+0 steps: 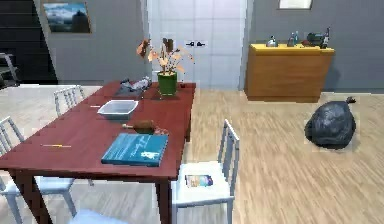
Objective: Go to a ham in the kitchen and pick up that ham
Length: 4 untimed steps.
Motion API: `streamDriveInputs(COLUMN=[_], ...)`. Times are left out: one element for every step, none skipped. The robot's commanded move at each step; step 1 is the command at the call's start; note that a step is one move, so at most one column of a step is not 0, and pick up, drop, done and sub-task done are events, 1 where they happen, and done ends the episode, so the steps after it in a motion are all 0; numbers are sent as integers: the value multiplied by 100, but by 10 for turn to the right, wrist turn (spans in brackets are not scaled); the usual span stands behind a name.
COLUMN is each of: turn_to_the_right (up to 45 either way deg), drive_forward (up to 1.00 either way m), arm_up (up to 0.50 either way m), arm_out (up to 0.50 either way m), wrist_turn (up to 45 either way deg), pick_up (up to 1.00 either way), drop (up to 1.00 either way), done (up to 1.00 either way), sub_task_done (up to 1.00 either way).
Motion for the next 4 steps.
streamDriveInputs(turn_to_the_right=[-450,-450,-120,450], drive_forward=[0,0,0,0], arm_up=[0,0,0,0], arm_out=[0,0,0,0], wrist_turn=[0,0,0,0], pick_up=[0,0,0,0], drop=[0,0,0,0], done=[0,0,0,0], sub_task_done=[0,0,0,0])
